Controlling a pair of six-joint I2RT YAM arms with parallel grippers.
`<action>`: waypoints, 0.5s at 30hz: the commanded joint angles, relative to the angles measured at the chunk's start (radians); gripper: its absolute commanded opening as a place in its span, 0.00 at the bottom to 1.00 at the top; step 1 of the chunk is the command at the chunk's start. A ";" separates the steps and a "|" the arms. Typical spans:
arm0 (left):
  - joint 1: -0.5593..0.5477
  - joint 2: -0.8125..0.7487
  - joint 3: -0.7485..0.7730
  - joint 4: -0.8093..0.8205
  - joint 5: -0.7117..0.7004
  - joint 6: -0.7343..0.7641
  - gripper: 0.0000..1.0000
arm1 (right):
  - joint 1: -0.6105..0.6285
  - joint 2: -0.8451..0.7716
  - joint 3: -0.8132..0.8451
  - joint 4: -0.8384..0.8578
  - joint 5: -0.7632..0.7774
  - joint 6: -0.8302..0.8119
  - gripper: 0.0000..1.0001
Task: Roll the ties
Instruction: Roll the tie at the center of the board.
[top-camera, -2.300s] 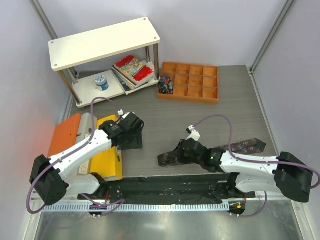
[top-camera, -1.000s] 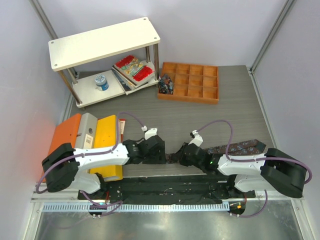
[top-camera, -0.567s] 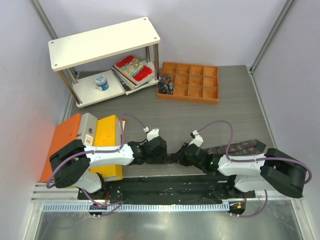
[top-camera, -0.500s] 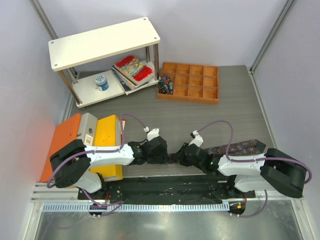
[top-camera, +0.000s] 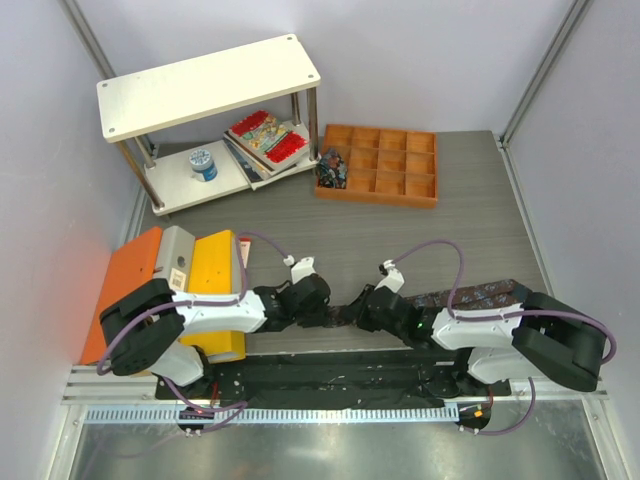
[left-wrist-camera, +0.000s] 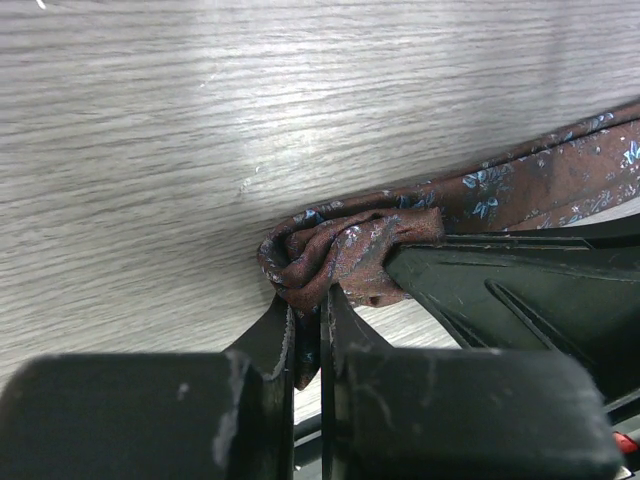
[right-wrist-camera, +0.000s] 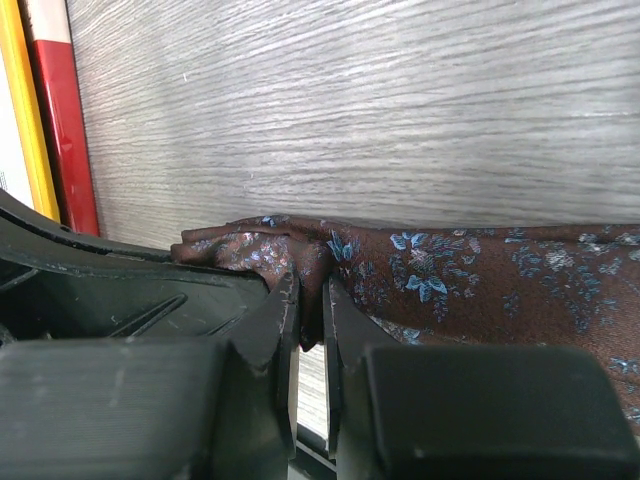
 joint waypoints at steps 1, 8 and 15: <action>0.005 -0.012 0.045 -0.174 -0.060 0.033 0.00 | -0.003 0.046 0.023 -0.141 0.013 -0.032 0.01; 0.005 -0.020 0.217 -0.579 -0.181 0.116 0.00 | -0.003 -0.023 0.168 -0.338 0.047 -0.072 0.28; 0.004 0.030 0.369 -0.888 -0.310 0.162 0.00 | -0.003 -0.141 0.257 -0.541 0.121 -0.068 0.39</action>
